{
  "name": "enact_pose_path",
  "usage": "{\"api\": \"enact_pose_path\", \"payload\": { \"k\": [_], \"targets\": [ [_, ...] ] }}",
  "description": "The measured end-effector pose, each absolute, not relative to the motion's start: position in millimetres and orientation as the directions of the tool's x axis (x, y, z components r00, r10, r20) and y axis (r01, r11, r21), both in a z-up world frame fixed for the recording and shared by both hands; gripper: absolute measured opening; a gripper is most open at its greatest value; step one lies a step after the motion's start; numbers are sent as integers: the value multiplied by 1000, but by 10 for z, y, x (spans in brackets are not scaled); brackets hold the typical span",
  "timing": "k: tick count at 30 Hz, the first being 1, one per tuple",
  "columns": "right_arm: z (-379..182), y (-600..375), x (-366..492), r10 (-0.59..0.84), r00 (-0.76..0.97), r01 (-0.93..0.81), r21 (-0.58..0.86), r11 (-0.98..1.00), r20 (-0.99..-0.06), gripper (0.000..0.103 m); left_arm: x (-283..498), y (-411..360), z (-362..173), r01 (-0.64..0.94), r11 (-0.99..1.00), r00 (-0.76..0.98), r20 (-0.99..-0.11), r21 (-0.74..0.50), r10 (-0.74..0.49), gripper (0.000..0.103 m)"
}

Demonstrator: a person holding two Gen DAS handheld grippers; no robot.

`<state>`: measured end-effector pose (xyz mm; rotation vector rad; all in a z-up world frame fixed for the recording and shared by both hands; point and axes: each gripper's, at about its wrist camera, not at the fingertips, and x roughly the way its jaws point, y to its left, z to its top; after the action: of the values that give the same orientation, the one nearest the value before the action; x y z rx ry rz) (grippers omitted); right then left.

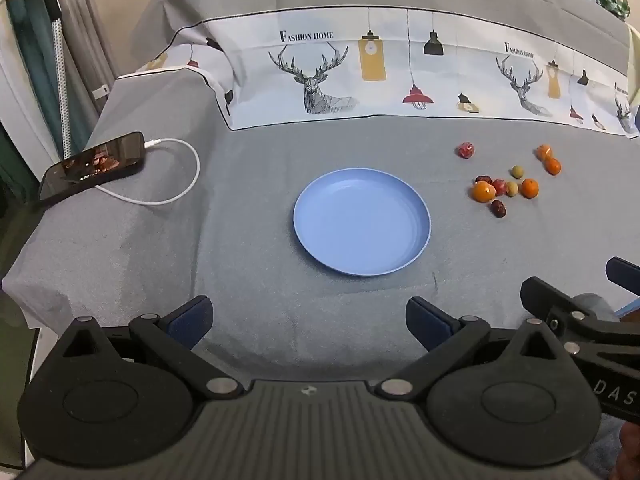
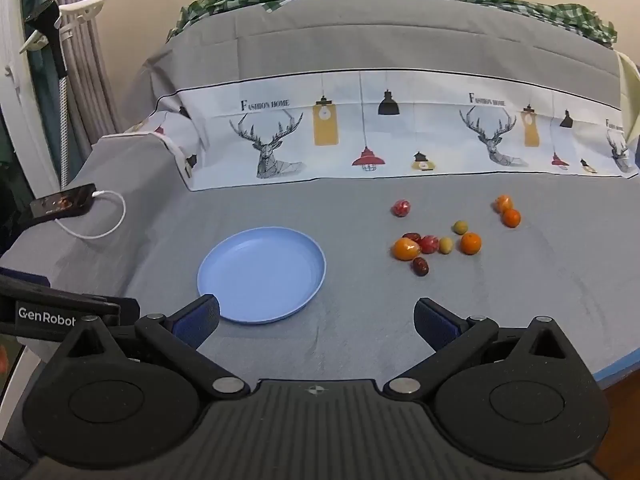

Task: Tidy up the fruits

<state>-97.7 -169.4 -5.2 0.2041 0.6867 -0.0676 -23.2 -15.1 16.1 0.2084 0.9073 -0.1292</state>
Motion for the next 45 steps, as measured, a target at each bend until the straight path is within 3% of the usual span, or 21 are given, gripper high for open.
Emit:
{"api": "enact_pose_path", "payload": {
  "k": [45],
  "targets": [
    [-169,-1613,-852,28,749,122,180,976,-661,103,-101,-24,71,186,975,593,-805,120,-14,103]
  ]
}}
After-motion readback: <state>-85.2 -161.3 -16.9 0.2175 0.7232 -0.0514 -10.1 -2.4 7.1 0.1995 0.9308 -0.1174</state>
